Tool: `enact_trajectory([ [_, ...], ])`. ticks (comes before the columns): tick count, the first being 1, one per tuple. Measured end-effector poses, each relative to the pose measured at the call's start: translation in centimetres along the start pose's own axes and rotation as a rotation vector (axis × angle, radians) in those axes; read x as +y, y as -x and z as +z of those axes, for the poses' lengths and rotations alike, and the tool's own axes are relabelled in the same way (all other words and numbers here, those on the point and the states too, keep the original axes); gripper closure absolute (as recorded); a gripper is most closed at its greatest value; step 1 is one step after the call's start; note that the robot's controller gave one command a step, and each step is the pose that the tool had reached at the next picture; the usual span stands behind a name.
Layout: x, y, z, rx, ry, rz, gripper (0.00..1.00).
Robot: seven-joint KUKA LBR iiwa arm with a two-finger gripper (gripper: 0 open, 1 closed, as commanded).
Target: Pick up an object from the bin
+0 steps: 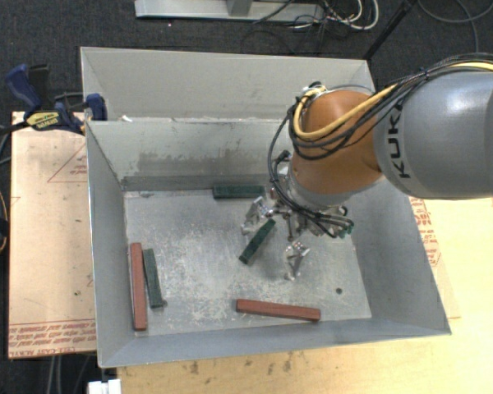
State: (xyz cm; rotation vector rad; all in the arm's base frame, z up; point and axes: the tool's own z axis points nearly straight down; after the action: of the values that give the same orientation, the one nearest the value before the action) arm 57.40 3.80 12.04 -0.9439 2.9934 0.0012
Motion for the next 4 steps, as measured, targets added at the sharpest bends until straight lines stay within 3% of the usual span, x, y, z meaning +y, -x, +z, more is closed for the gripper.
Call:
enact_trajectory([
  [1,-8.5,2.6,4.3,-0.014,-0.006,0.023,1.00],
  [2,-8.5,2.3,4.5,-0.004,-0.005,0.022,0.00],
  [3,-8.5,2.3,4.5,-0.006,-0.005,0.023,0.00],
  [4,-2.3,0.8,4.1,-0.018,-0.011,-0.179,1.00],
])
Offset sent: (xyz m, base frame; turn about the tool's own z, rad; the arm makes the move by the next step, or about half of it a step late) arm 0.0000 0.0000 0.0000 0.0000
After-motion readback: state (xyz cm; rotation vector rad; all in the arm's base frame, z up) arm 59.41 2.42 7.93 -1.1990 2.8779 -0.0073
